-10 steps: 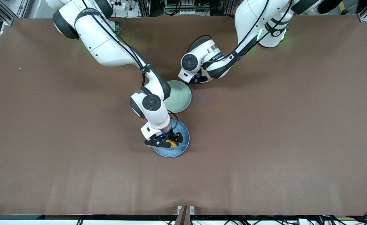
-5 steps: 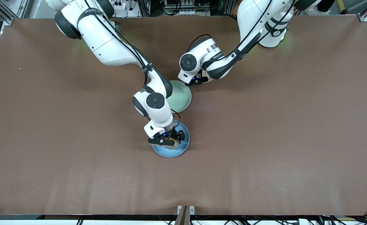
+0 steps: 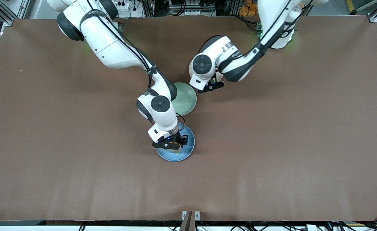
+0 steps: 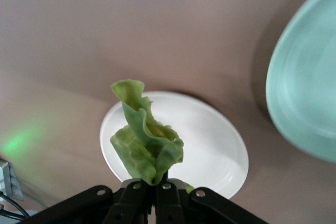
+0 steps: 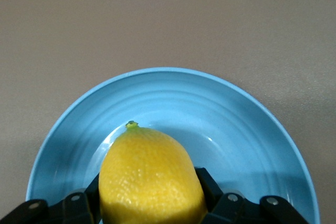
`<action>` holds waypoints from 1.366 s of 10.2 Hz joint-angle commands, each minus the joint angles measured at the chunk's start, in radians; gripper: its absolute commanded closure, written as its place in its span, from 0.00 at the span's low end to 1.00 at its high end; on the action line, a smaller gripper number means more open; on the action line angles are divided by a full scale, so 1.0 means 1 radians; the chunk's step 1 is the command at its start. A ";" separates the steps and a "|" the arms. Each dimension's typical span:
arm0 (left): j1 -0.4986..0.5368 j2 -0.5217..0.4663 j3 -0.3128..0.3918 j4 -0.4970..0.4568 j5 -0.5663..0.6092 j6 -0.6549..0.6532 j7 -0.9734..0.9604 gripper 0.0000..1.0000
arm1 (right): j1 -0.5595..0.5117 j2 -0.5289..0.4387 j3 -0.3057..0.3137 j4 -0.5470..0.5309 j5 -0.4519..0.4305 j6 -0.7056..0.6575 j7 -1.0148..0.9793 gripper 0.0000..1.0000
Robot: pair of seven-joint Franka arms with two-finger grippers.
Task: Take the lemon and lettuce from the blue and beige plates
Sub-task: 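Lift the lemon off the blue plate while the left gripper lifts the lettuce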
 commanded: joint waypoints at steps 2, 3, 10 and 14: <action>0.138 -0.016 -0.006 0.033 0.129 -0.023 0.011 1.00 | -0.002 -0.056 0.008 0.020 0.005 -0.154 0.027 0.75; 0.182 -0.018 -0.007 0.046 0.195 -0.023 0.027 1.00 | -0.005 -0.093 0.027 0.016 0.047 -0.208 0.025 0.76; 0.511 0.048 -0.004 0.148 0.326 0.059 0.353 1.00 | -0.250 -0.534 0.096 -0.366 0.197 -0.383 -0.232 0.75; 0.549 0.131 0.052 0.211 0.323 0.124 0.473 1.00 | -0.413 -0.725 0.094 -0.539 0.195 -0.548 -0.541 0.75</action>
